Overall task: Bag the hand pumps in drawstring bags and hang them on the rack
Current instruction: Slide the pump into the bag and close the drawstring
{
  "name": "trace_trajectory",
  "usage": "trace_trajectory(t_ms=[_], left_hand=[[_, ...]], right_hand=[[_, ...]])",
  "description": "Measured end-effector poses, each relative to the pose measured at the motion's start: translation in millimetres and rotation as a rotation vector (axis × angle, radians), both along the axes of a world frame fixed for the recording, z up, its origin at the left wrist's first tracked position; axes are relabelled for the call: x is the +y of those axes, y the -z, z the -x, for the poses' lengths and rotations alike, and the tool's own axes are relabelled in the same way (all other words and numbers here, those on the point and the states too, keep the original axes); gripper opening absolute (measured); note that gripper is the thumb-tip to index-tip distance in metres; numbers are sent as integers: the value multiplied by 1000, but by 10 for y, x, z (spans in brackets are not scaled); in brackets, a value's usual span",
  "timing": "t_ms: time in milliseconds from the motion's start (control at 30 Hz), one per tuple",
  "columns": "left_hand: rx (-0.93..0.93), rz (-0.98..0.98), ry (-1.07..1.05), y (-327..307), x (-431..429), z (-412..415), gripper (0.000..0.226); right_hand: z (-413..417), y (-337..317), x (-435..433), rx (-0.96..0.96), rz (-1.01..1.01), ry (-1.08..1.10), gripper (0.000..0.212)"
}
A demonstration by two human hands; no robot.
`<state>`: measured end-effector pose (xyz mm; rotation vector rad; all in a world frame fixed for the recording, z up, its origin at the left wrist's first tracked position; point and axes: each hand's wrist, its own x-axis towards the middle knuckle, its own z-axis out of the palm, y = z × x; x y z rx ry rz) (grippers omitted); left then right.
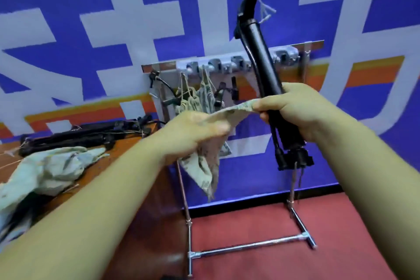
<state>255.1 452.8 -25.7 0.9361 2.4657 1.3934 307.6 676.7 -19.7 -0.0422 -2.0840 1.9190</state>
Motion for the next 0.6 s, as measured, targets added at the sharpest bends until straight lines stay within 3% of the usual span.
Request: trace_trajectory(t_ms=[67,133,200,267,367,500,600], left_hand=[[-37,55,-11,242,84,1,42],[-92,66,2,441,118,-31,37],[-213,-28,-8,632,134,-42,34],[-371,-165,-71,820,115,-29,33],[-582,-341,-112,1014,64,45,32],[-730,-503,-125,1136,86,183,38],[-790,-564,-115,1172,82,334,37]], right_hand=[[-52,280,81,-64,-8,-1,20],[-74,588,131,-101,18,-21,19],[-102,891,148,-124,44,-45,23],[-136,1212,152,-161,45,-50,40],[-153,1661,126,-223,92,-78,44],[-67,2132,50,-241,367,-309,43],[-12,2280,29,-256,519,-473,55]])
